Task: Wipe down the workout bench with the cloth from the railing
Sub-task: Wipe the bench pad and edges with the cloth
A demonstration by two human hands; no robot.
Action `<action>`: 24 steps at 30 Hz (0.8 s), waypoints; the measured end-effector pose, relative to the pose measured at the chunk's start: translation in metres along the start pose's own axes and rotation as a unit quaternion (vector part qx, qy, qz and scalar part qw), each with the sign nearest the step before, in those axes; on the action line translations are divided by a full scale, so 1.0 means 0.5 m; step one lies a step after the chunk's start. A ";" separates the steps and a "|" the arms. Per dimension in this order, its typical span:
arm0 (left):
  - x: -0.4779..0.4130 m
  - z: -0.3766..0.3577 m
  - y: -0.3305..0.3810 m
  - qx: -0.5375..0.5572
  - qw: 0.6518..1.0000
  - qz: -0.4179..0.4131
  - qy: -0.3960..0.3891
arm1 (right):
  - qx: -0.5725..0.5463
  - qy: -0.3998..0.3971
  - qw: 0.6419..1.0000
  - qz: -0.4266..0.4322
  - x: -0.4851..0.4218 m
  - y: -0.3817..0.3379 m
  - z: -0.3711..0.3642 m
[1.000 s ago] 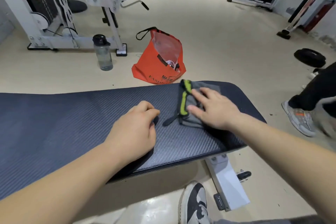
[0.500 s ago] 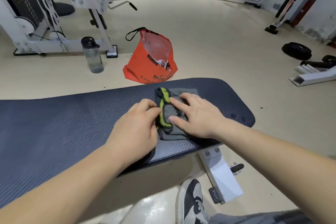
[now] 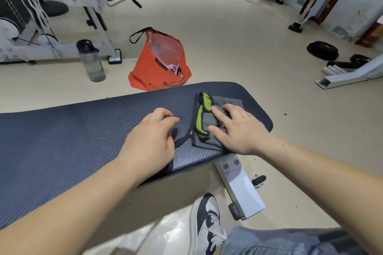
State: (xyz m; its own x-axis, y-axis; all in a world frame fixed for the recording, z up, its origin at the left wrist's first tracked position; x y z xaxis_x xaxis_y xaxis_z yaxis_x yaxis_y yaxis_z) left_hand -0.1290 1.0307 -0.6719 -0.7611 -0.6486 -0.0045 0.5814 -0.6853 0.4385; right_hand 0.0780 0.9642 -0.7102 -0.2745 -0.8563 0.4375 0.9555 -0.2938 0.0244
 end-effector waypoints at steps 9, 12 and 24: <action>0.003 0.003 -0.013 0.002 1.000 0.006 -0.001 | -0.050 -0.060 0.988 -0.136 0.043 0.056 -0.038; -0.002 -0.006 -0.004 0.001 1.000 -0.004 -0.010 | -0.040 -0.083 0.993 -0.069 0.072 -0.001 -0.046; -0.011 -0.029 -0.010 -0.098 0.992 0.030 -0.071 | -0.158 0.060 0.964 -0.207 -0.001 0.214 -0.017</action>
State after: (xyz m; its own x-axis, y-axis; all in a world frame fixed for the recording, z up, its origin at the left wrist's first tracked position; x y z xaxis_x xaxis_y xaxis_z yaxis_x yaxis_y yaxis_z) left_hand -0.1236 1.0329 -0.6871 -0.7484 -0.6465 0.1482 0.6607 -0.7071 0.2519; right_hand 0.1794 0.9295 -0.7153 -0.6545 -0.6749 0.3407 0.6859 -0.7197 -0.1080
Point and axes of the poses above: each hand's wrist, its own x-axis away from the middle knuckle, its own z-axis out of the back of the hand, y = z × x, the point moved 9 cm from there along -x, towards the middle knuckle, and after that the axes turned 14 degrees about -y, right-handed, at the moved point
